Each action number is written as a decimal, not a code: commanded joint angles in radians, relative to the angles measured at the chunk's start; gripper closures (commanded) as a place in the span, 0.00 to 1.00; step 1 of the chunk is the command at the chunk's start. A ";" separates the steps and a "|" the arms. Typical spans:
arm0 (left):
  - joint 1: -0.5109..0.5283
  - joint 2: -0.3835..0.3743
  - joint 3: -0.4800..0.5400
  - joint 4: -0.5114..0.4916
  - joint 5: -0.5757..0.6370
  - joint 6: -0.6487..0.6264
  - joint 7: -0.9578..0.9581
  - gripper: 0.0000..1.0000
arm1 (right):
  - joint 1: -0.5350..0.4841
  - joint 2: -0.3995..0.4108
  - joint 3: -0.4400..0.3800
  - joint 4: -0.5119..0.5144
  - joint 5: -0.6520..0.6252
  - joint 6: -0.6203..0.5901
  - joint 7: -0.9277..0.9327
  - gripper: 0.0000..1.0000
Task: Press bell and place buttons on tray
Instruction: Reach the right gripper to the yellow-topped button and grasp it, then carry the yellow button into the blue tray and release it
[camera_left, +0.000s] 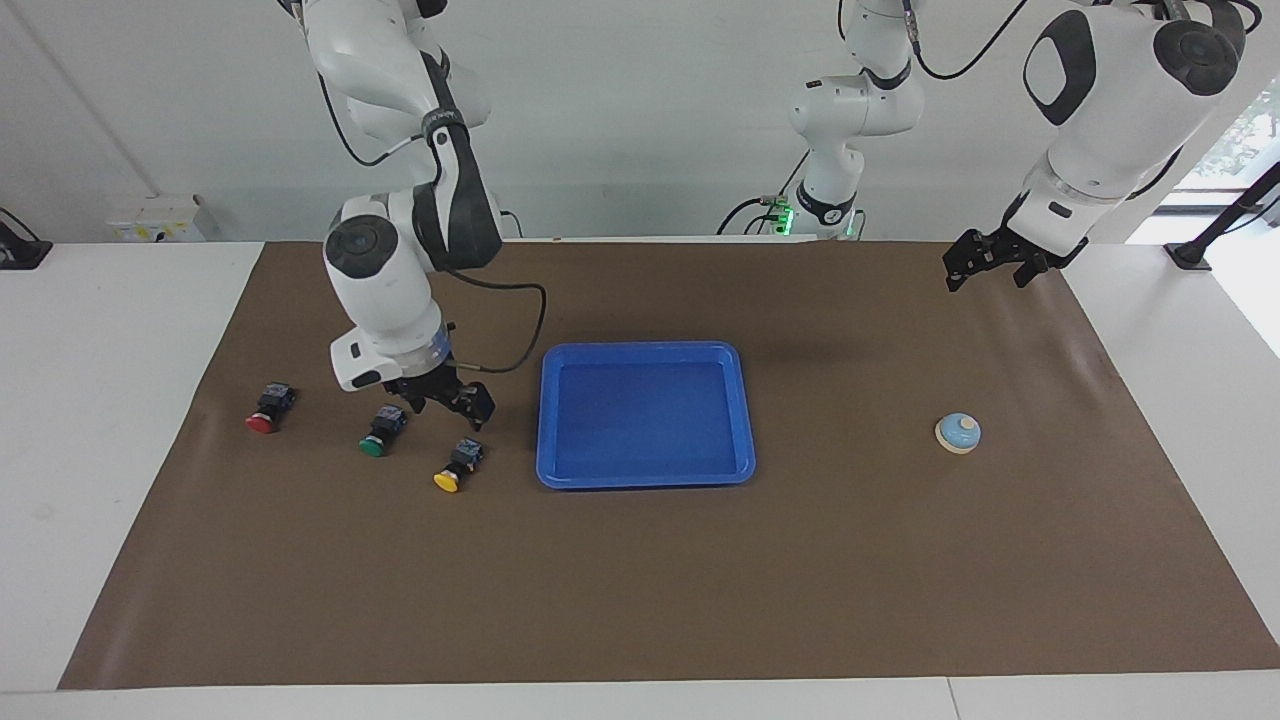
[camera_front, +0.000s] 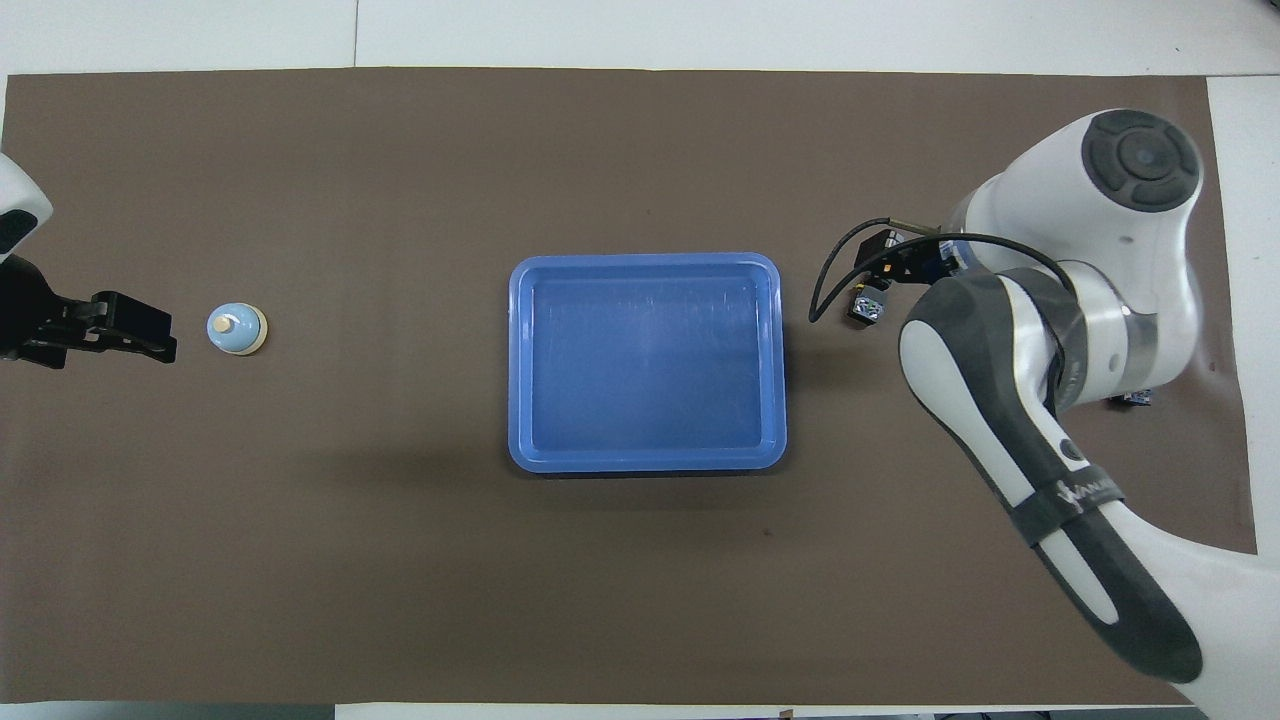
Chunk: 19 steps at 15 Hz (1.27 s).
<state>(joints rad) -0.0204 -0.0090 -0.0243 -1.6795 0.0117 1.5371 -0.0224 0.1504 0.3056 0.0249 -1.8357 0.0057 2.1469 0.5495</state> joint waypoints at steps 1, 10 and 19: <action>-0.012 0.006 0.009 0.018 -0.007 -0.017 -0.039 0.00 | -0.011 0.078 0.001 0.018 -0.015 0.083 0.068 0.00; -0.015 0.004 0.006 0.014 -0.007 0.021 -0.040 0.00 | -0.003 0.128 0.000 -0.004 -0.019 0.159 0.086 0.18; -0.015 -0.008 -0.005 0.011 -0.007 0.006 -0.030 0.00 | 0.011 0.124 -0.002 0.066 -0.023 0.060 0.053 1.00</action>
<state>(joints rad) -0.0224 -0.0092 -0.0376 -1.6730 0.0110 1.5547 -0.0462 0.1587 0.4342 0.0197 -1.8415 0.0052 2.2897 0.6038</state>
